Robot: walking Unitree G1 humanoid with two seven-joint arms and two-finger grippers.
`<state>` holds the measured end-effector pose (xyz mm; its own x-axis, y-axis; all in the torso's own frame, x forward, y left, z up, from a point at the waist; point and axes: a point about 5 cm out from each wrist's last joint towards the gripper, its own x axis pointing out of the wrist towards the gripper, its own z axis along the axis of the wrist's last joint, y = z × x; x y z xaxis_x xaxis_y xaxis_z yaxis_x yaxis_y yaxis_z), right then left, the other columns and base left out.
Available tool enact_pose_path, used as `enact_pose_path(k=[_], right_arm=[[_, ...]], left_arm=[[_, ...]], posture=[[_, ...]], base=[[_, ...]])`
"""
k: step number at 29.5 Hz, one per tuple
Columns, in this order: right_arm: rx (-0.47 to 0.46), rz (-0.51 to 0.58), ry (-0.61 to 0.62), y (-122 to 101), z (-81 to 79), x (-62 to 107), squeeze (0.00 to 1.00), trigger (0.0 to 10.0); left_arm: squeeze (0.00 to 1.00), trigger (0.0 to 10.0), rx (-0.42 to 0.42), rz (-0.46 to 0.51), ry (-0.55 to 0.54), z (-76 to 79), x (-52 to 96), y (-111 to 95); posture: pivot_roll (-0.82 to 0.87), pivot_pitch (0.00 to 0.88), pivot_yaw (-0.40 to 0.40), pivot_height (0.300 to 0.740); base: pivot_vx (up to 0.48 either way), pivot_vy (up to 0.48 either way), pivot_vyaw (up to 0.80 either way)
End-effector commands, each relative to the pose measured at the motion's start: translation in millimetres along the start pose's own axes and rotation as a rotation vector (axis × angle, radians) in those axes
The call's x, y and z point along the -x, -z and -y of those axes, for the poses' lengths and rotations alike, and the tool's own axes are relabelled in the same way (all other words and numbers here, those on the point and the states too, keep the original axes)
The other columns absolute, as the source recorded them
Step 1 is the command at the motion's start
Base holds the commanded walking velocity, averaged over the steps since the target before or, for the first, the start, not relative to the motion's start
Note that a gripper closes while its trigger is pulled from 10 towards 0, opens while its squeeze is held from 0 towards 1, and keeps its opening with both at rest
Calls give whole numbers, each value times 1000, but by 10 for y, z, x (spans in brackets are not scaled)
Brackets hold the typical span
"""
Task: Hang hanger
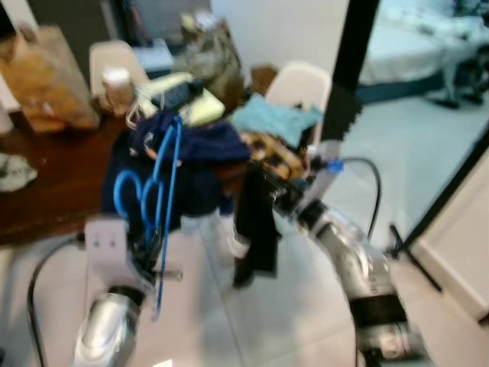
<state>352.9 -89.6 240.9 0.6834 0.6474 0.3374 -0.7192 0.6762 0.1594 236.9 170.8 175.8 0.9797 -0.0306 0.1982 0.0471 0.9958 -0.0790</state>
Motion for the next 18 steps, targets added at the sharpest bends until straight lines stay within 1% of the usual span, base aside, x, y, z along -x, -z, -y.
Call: enact_pose_path(k=[1,4,5,6,11,13,18], right_arm=[[-11,13,-33,28,-85,-53,0,10000],[-11,63,-71,-100,-167,-188,0,10000],[-11,63,-71,-100,-167,-188,0,10000],[-11,87,-89,-163,-204,-243,0,10000],[-13,123,-117,-256,-262,-315,0,10000],[-17,164,-152,-359,-327,-387,0,10000],[-11,173,-160,-384,-355,-425,0,10000]], left_arm=[[0,10000,-37,-35,-32,-91,35,47],[0,10000,-52,-28,-19,-58,16,52],[0,10000,-52,-28,-19,-58,16,52],[0,10000,-56,-27,-14,-37,11,57],[0,10000,-56,-25,-10,-7,4,63],[0,10000,-52,-36,-9,43,3,97],[0,10000,-49,-51,-2,73,9,131]], posture=[[41,56,-24,740],[46,53,-26,740],[46,53,-26,740],[45,52,-27,740],[46,52,-29,740],[48,54,-32,740],[47,55,-32,740]], base=[[465,0,756],[465,0,758],[465,0,763],[465,0,756],[465,0,756],[465,0,756],[465,0,761]])
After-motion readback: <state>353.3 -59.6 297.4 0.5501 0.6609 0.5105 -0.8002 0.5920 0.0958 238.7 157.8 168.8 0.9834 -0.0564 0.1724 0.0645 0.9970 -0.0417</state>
